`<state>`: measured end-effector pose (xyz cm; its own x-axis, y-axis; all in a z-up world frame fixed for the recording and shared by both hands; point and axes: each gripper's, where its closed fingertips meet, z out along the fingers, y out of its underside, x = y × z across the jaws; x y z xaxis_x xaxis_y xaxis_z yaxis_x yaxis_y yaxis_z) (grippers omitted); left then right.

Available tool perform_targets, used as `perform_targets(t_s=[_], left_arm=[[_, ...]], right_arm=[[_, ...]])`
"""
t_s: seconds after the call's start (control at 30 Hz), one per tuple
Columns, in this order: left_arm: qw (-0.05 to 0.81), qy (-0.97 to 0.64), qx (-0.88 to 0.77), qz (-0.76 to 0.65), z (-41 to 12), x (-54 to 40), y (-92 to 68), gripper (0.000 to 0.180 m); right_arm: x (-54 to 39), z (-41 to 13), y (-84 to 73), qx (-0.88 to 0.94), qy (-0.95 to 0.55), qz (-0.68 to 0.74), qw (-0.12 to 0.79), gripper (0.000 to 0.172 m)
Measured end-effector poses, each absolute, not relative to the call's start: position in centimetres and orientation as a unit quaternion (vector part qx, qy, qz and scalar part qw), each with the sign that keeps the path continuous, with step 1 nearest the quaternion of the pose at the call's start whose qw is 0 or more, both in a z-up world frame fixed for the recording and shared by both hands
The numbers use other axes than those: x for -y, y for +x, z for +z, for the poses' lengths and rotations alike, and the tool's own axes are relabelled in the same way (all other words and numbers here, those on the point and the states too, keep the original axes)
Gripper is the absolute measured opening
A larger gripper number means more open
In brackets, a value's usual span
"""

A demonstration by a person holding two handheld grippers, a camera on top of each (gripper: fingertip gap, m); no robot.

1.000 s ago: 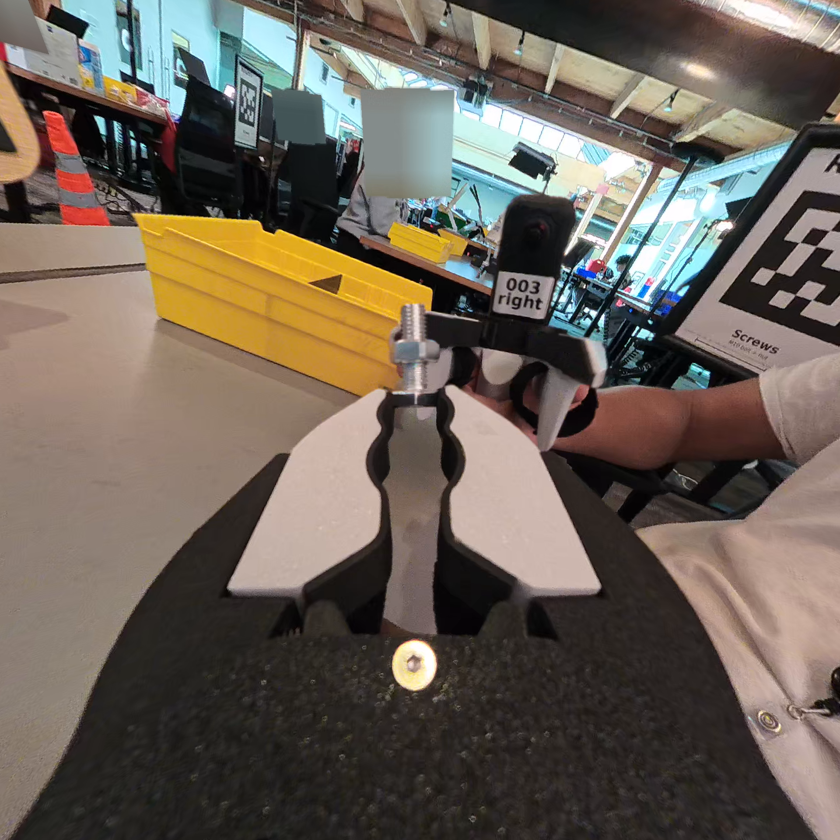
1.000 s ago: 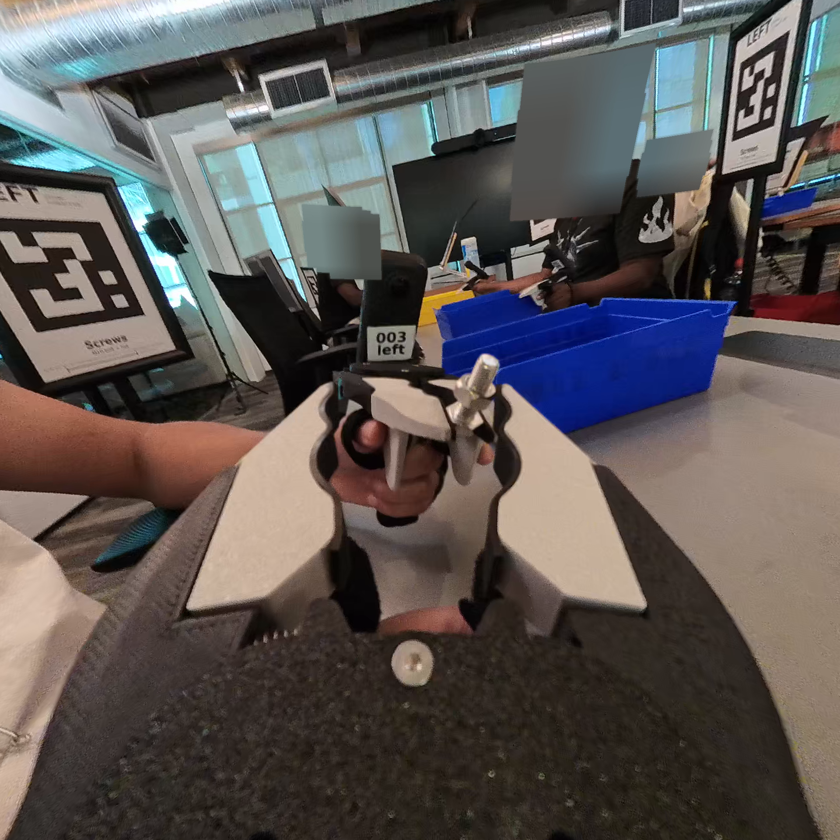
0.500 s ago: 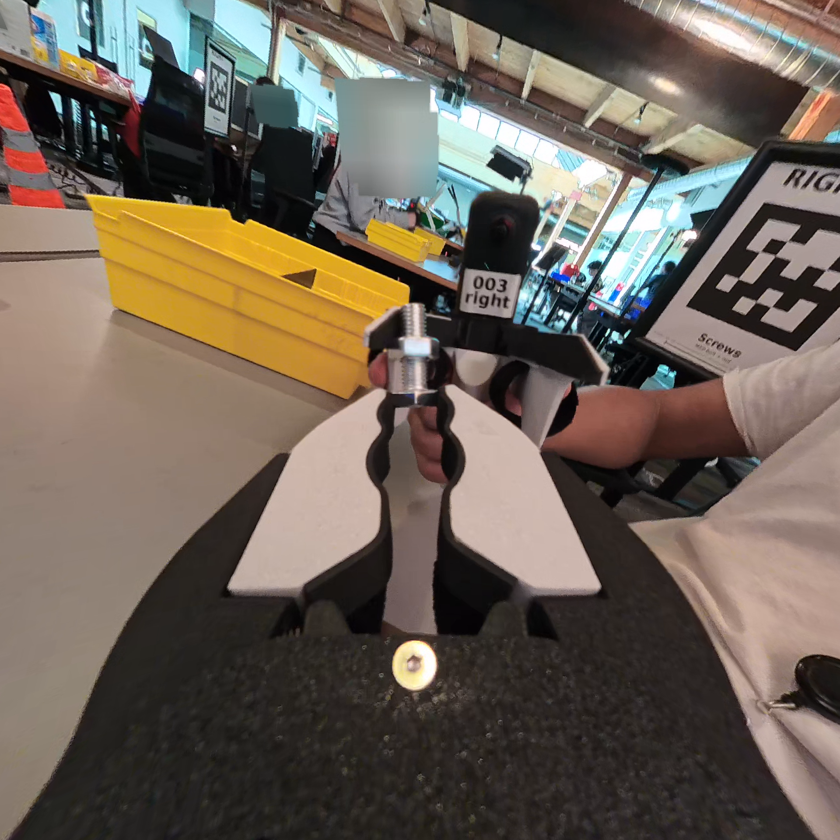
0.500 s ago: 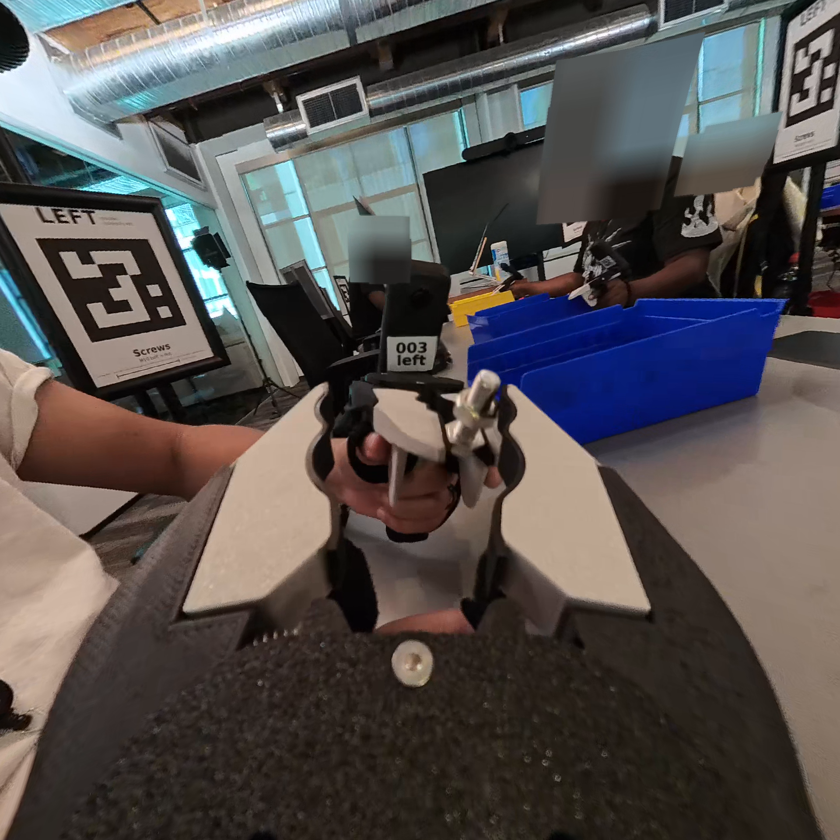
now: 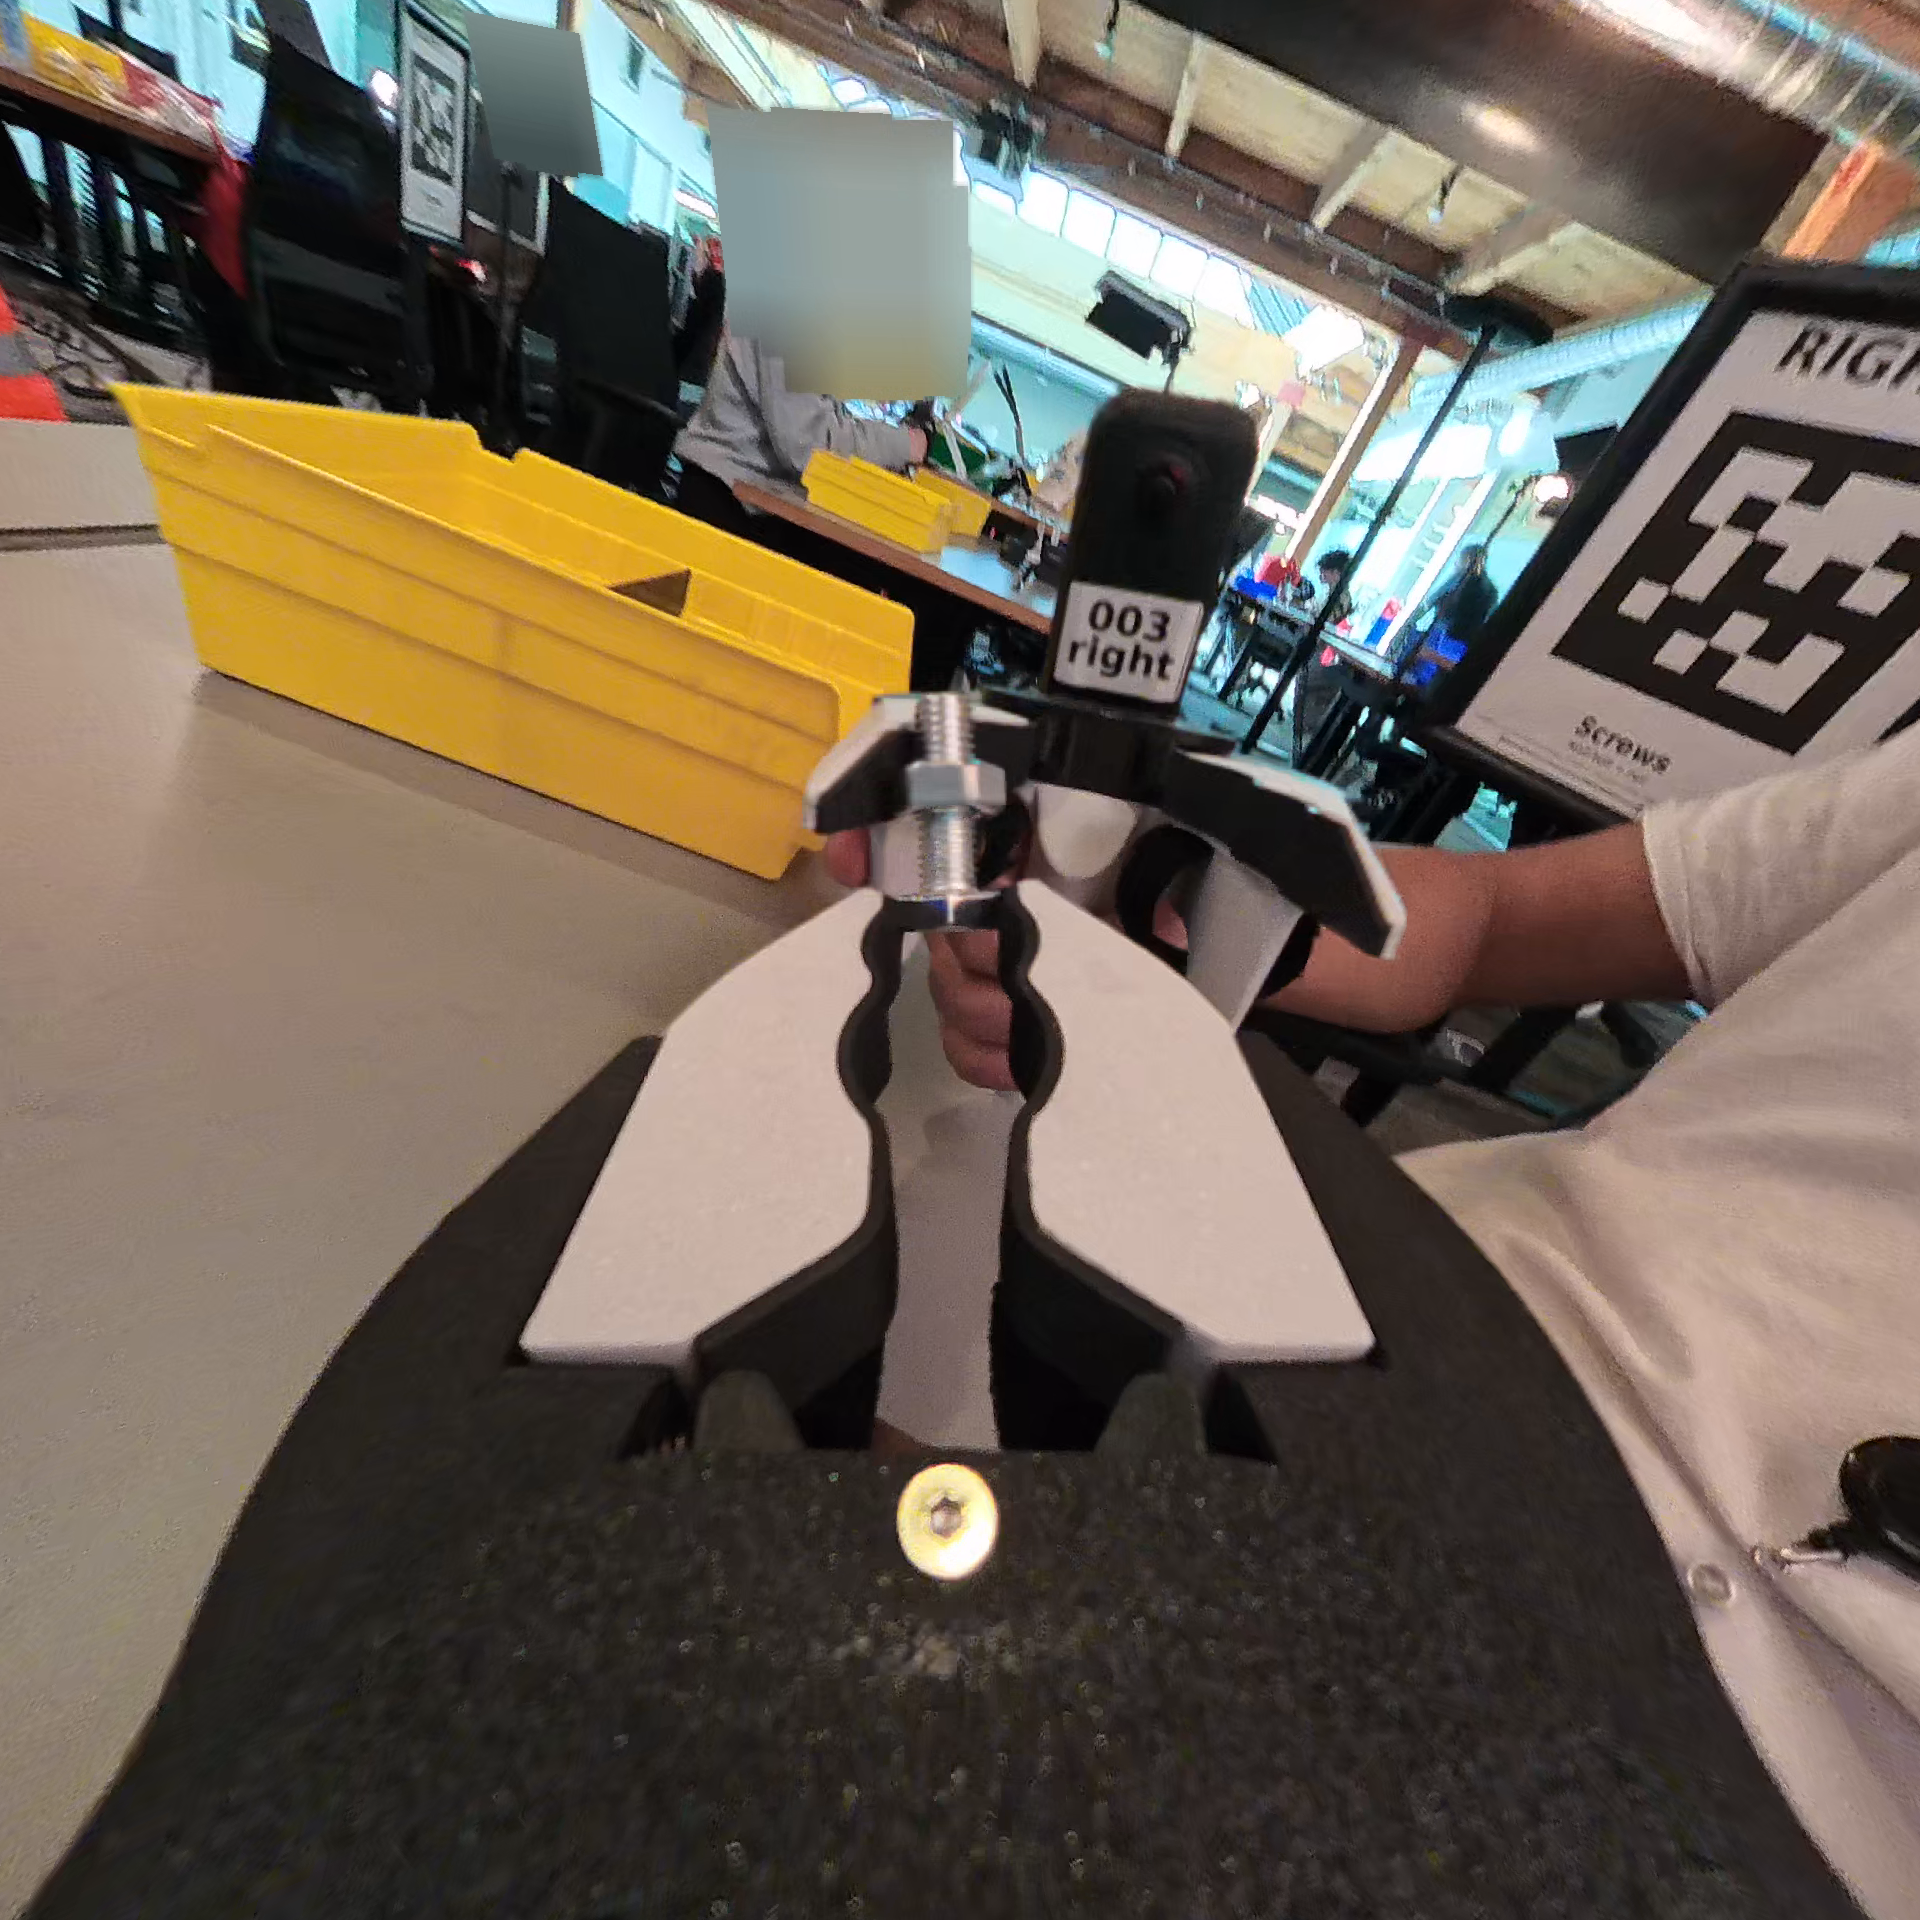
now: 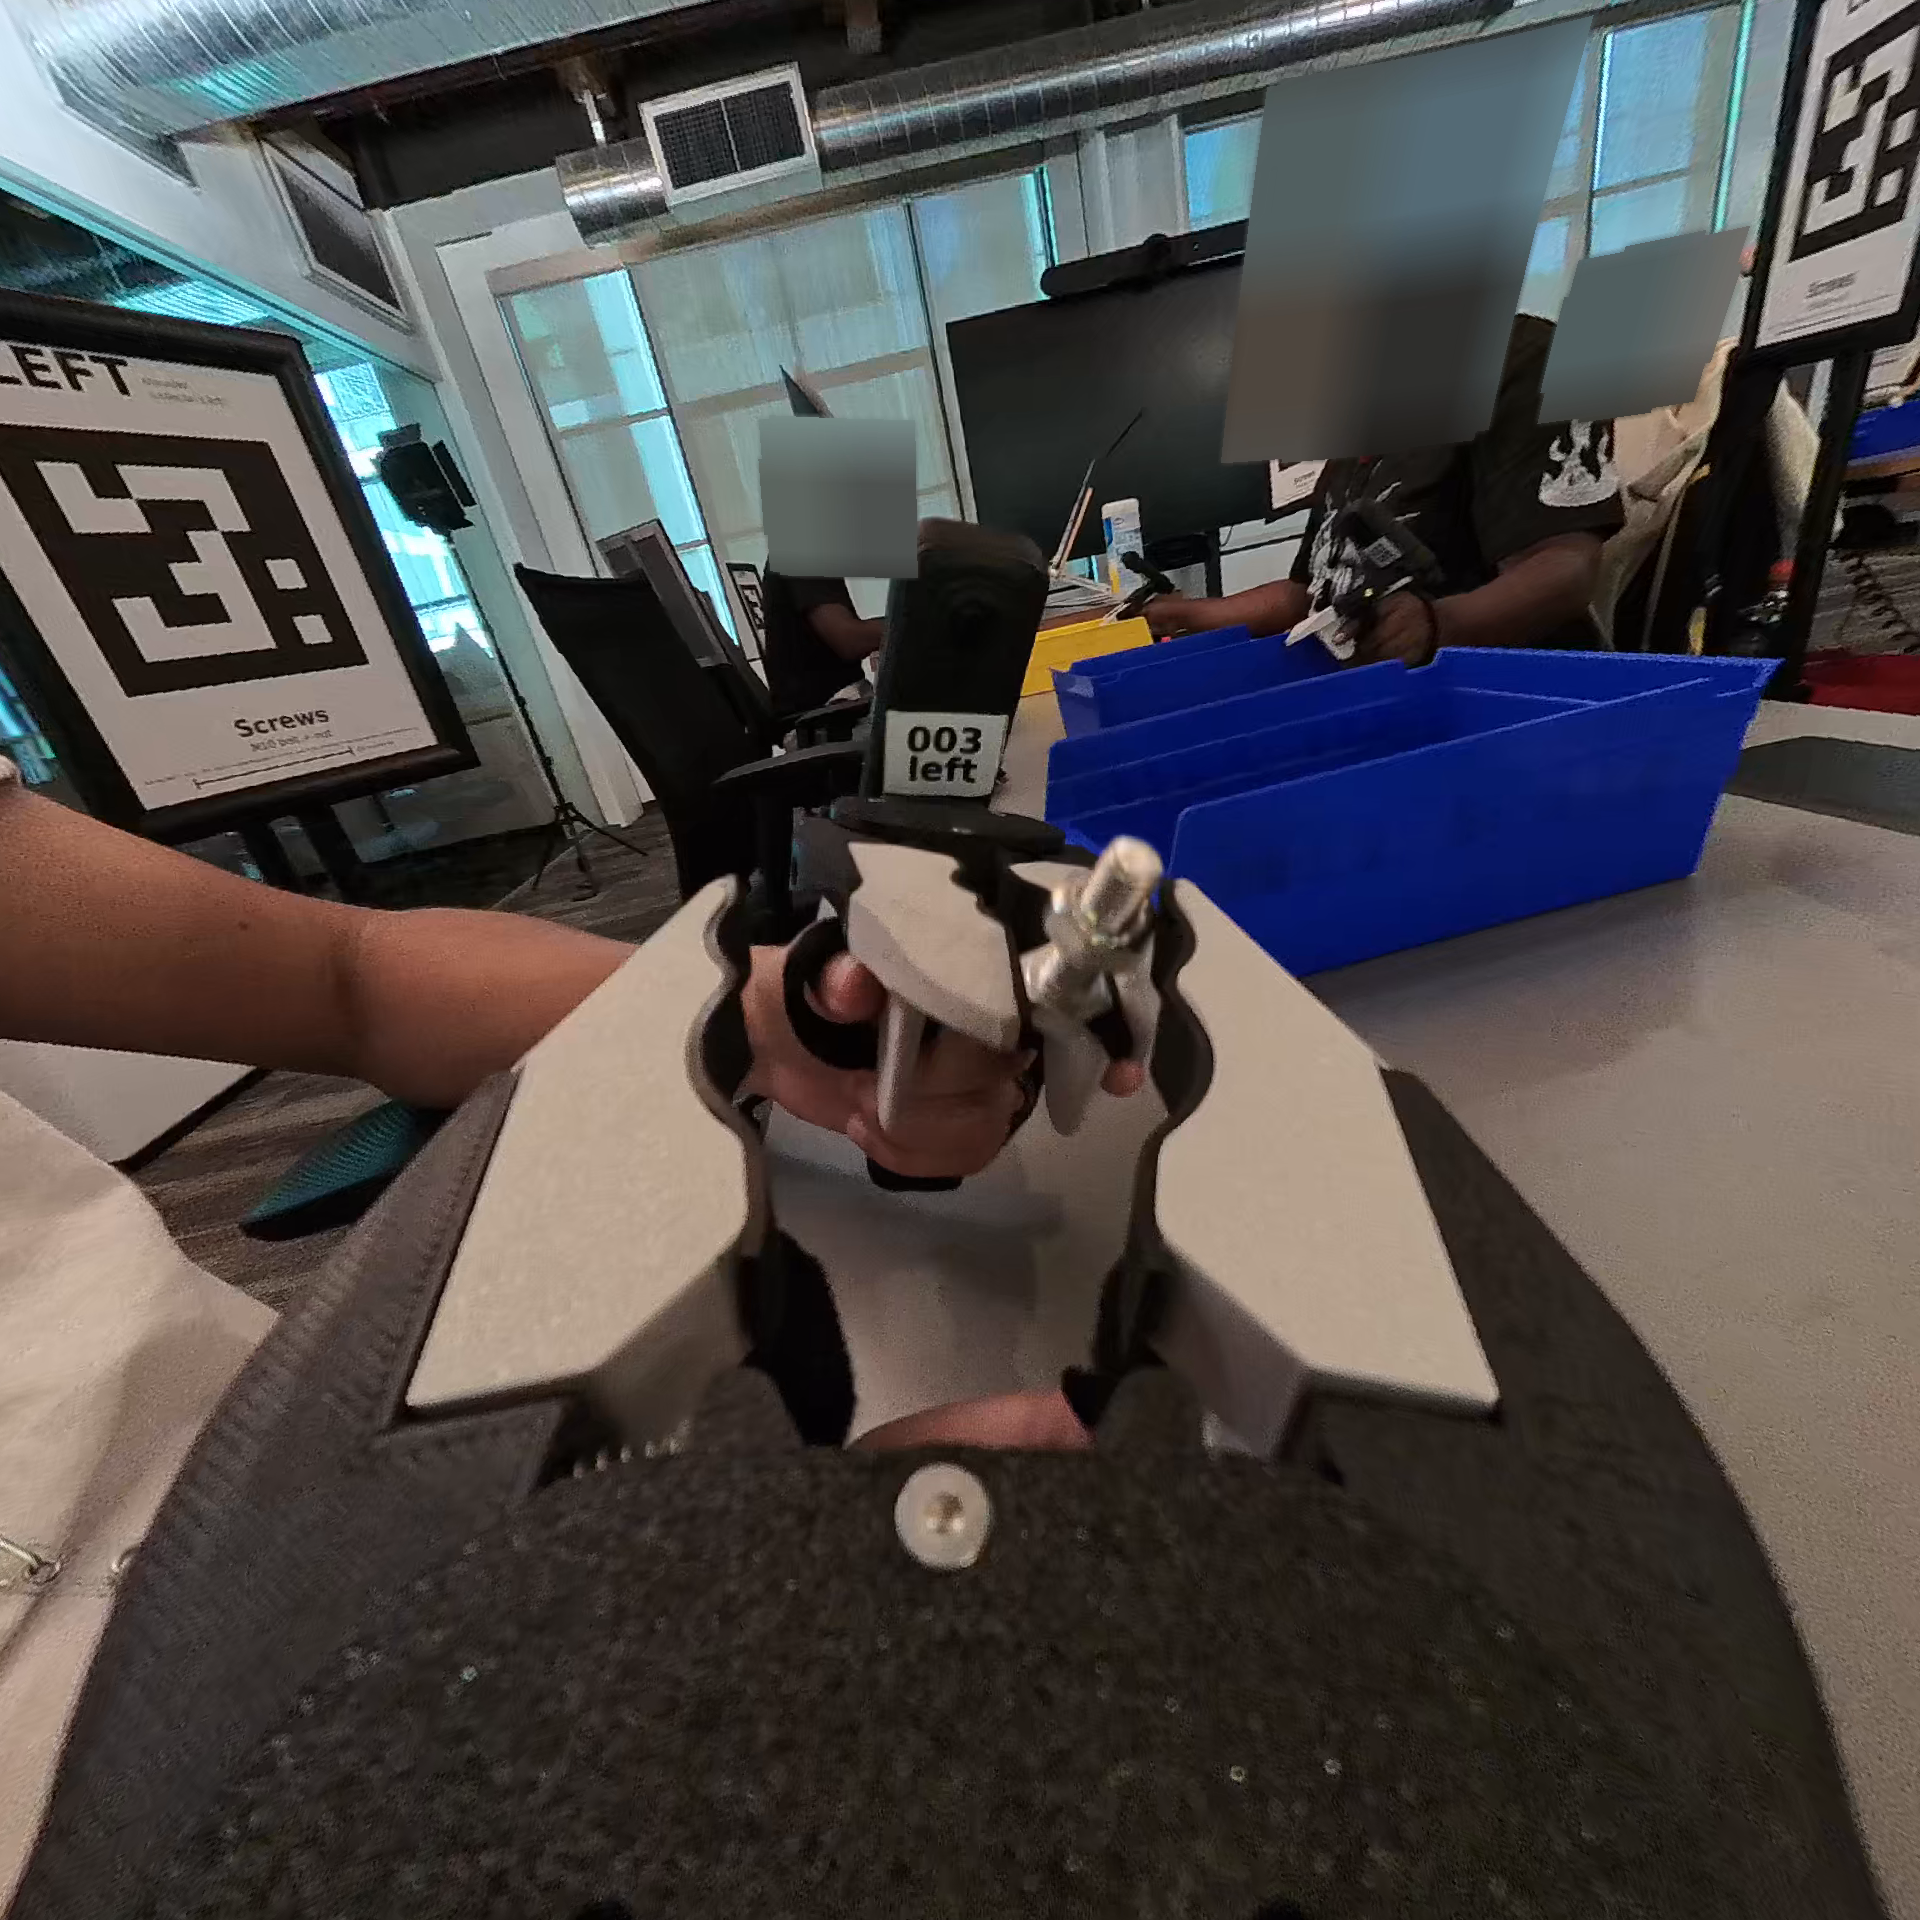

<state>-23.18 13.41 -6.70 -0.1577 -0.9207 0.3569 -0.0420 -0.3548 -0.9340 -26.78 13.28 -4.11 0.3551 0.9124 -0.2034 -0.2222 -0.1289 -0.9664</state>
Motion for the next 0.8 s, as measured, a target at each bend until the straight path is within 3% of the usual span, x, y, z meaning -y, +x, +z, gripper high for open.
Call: perform_targets(t_s=[0.8], left_arm=[[0.355,-0.56,-0.43,-0.613,-7.0,-15.1,-24.0,0.018]], right_arm=[[-14.4,-4.4,-25.3,0.271,-0.581,0.451,0.621,0.073]])
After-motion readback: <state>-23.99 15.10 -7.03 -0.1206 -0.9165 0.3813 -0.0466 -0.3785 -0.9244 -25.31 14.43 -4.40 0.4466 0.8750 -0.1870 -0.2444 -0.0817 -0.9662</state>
